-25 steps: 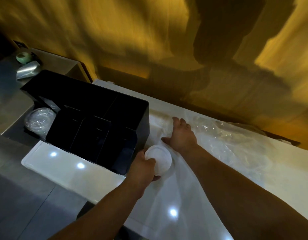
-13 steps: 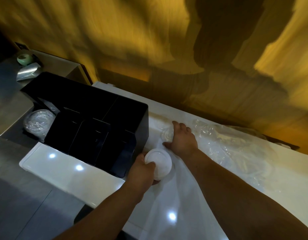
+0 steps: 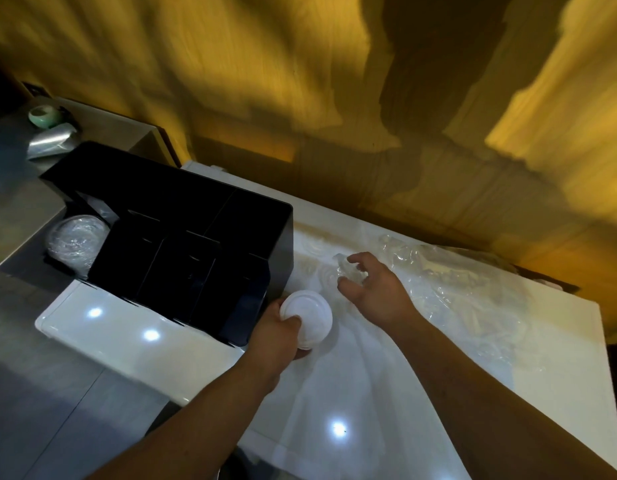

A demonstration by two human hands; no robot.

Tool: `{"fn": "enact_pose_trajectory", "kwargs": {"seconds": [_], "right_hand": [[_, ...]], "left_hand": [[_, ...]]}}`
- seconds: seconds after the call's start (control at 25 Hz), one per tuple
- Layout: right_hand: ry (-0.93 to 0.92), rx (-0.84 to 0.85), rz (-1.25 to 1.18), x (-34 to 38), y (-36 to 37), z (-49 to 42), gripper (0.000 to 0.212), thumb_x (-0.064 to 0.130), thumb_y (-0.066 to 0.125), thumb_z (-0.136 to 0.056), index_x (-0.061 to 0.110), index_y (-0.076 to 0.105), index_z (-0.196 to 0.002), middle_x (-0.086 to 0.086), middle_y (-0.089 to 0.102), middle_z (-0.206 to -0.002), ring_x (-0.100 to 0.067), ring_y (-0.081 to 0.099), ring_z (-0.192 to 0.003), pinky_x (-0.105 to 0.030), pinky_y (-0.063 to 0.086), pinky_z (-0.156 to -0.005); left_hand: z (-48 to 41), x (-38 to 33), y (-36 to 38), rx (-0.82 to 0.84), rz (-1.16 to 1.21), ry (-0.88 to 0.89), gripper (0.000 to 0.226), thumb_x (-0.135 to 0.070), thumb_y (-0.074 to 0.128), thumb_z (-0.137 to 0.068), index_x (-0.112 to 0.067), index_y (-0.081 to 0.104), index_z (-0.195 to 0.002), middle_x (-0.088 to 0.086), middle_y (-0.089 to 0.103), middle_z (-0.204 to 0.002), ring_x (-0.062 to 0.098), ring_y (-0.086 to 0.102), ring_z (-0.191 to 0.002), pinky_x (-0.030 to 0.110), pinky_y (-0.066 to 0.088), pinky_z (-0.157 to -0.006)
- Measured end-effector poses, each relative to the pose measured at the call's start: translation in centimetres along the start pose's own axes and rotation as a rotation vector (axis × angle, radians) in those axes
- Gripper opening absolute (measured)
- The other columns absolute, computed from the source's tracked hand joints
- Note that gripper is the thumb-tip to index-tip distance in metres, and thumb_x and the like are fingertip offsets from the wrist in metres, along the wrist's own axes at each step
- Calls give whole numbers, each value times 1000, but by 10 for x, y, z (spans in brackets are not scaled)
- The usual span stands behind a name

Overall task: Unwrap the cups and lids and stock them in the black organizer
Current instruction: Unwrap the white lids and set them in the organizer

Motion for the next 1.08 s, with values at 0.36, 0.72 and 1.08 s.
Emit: {"fn": "enact_pose_trajectory", "kwargs": {"seconds": [0.36, 0.72, 1.08], "right_hand": [[186, 189, -522, -2, -1, 32, 23, 26, 68, -100, 4, 65, -106, -17, 81, -88, -29, 73, -63, -33, 57, -51], [88, 120, 0, -16, 14, 24, 46, 59, 61, -97, 15, 58, -87, 2, 60, -75, -10, 56, -65, -27, 40, -60], [89, 145, -142, -9, 37, 22, 39, 58, 51, -102, 31, 53, -131, 1, 63, -122, -17, 67, -93, -17, 52, -55]], "left_hand": [[-1, -5, 10, 48, 17, 83, 37, -2, 51, -98, -22, 60, -128, 10, 63, -123, 30, 64, -107, 35, 64, -60], [10, -20, 18, 156, 148, 18, 31, -6, 52, -101, -32, 65, -112, 6, 69, -115, 29, 71, -98, 32, 63, -59], [15, -22, 23, 326, 277, -58, 33, -33, 49, -106, -17, 75, -118, 11, 82, -108, 28, 79, -97, 37, 65, -71]]}}
Point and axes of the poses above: each hand's wrist, its own z-axis away from the middle knuckle, its own y-axis out of the palm, x = y × z, the point moved 4 cm from there along -z, towards the middle knuckle
